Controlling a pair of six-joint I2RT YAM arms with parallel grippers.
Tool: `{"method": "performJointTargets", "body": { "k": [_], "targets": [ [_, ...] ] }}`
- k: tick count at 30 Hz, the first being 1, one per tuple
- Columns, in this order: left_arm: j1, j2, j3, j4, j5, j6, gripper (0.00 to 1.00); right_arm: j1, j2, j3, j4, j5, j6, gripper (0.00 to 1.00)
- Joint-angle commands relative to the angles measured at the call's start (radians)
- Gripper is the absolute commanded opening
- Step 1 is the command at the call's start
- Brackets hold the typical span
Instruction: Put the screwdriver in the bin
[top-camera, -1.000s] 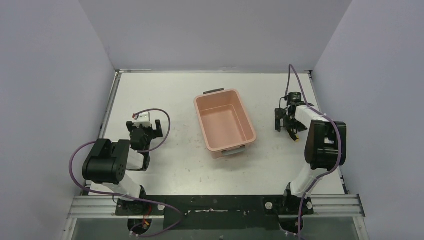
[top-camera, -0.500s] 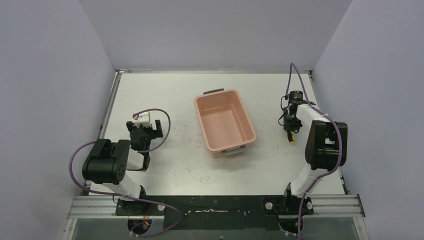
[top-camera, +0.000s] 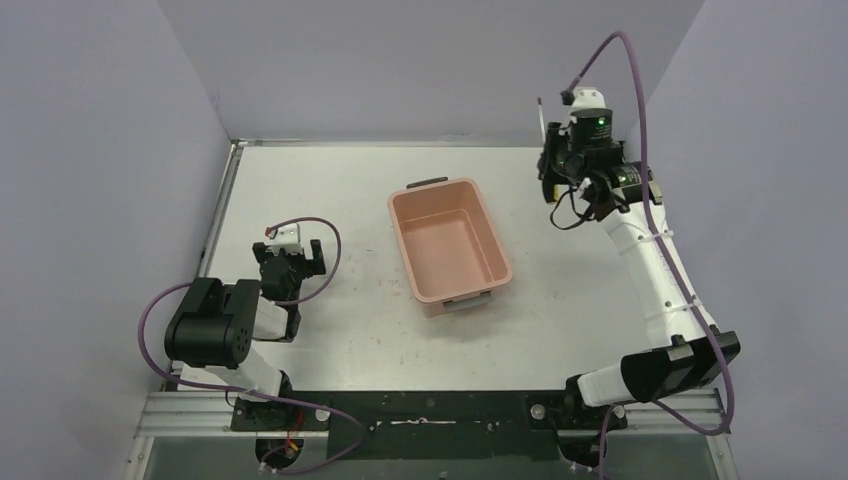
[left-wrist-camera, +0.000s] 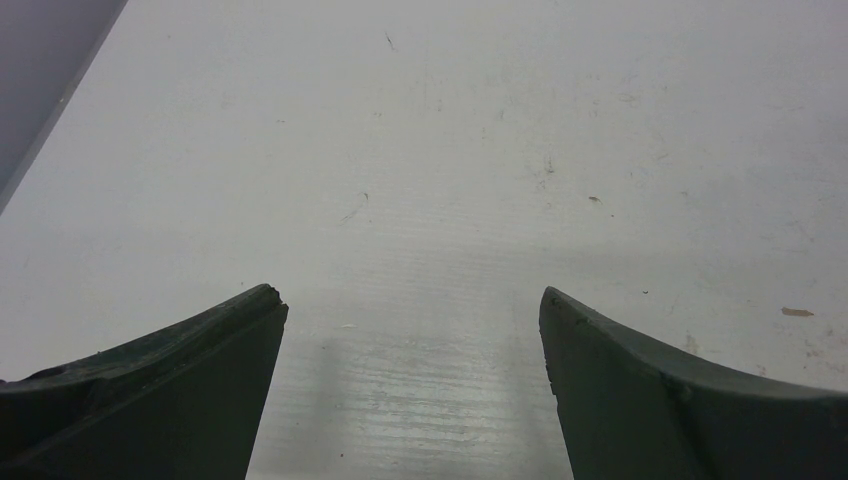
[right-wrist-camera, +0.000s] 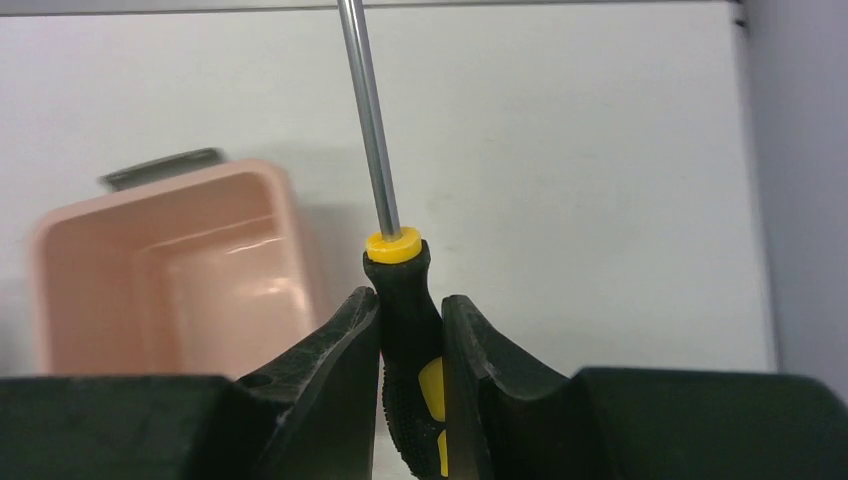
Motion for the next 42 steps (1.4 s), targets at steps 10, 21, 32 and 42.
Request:
{"method": "performJointTargets", "body": {
  "k": [10, 21, 32, 42],
  "targets": [
    [0.006, 0.007, 0.027, 0.037, 0.008, -0.009, 0.97, 0.449, 0.084, -0.137, 0.270, -0.083, 0.185, 0.00],
    [0.006, 0.008, 0.026, 0.035, 0.007, -0.010, 0.97, 0.526, 0.281, -0.321, 0.296, -0.082, 0.243, 0.00],
    [0.006, 0.008, 0.027, 0.035, 0.007, -0.010, 0.97, 0.535, 0.451, -0.330, 0.314, 0.002, 0.252, 0.13],
    [0.006, 0.007, 0.027, 0.035, 0.007, -0.009, 0.97, 0.541, 0.376, -0.232, 0.240, 0.032, 0.235, 0.73]
  ]
}}
